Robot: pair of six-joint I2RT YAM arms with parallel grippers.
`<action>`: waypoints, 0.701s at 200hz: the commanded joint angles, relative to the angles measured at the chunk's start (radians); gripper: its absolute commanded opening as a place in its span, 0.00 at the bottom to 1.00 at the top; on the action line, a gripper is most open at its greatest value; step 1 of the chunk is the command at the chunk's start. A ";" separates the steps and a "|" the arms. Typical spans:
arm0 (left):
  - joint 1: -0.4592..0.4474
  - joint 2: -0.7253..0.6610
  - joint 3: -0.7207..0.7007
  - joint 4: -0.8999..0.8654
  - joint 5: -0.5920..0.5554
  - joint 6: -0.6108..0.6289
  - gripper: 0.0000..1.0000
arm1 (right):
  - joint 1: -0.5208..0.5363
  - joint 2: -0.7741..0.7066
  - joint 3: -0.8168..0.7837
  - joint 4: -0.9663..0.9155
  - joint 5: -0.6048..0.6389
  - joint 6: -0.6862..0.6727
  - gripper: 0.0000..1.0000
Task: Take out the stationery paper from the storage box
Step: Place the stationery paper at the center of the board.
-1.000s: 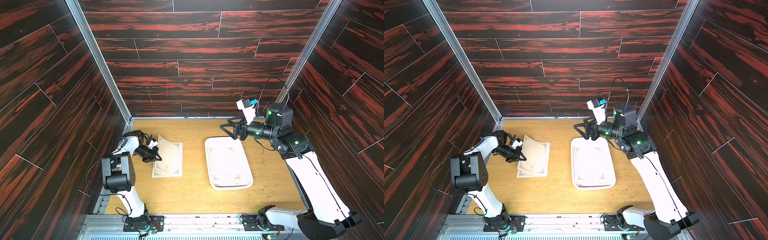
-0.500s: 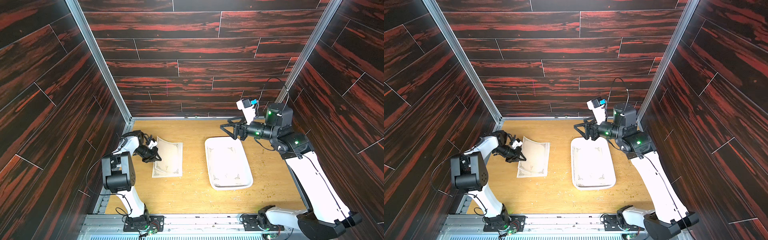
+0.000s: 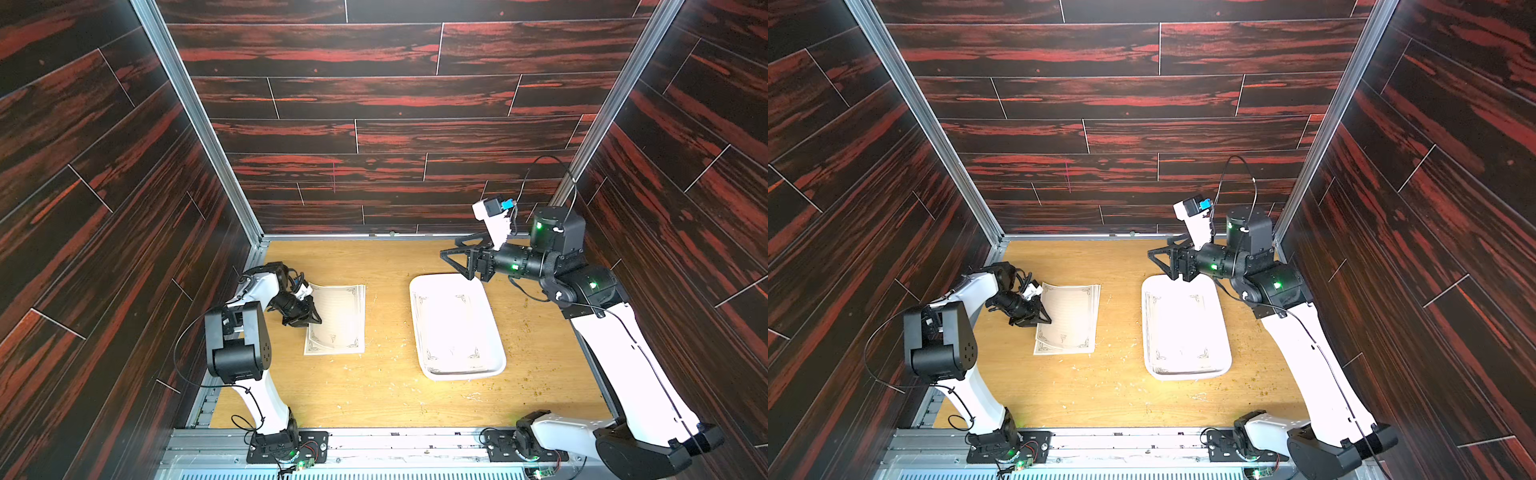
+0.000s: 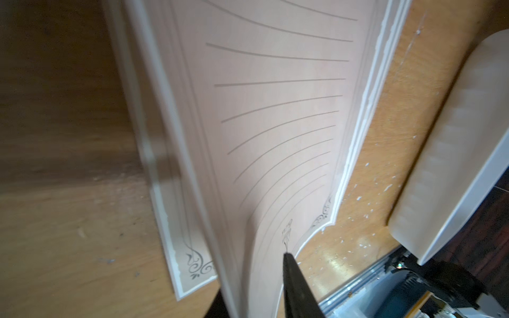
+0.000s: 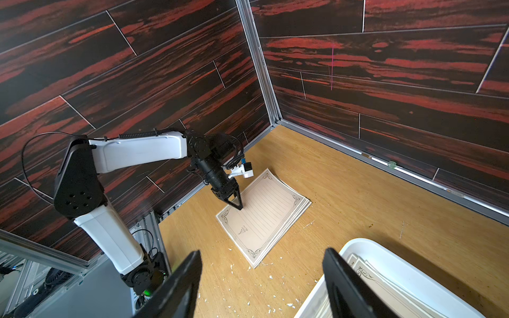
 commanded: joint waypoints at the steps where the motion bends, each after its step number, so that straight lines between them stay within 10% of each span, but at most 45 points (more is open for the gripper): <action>1: 0.006 -0.006 -0.008 -0.031 -0.082 -0.010 0.29 | -0.001 -0.007 0.024 -0.015 0.009 0.003 0.72; 140: 0.006 -0.088 -0.030 0.028 -0.399 -0.073 0.40 | -0.002 0.007 0.070 -0.058 0.045 0.017 0.72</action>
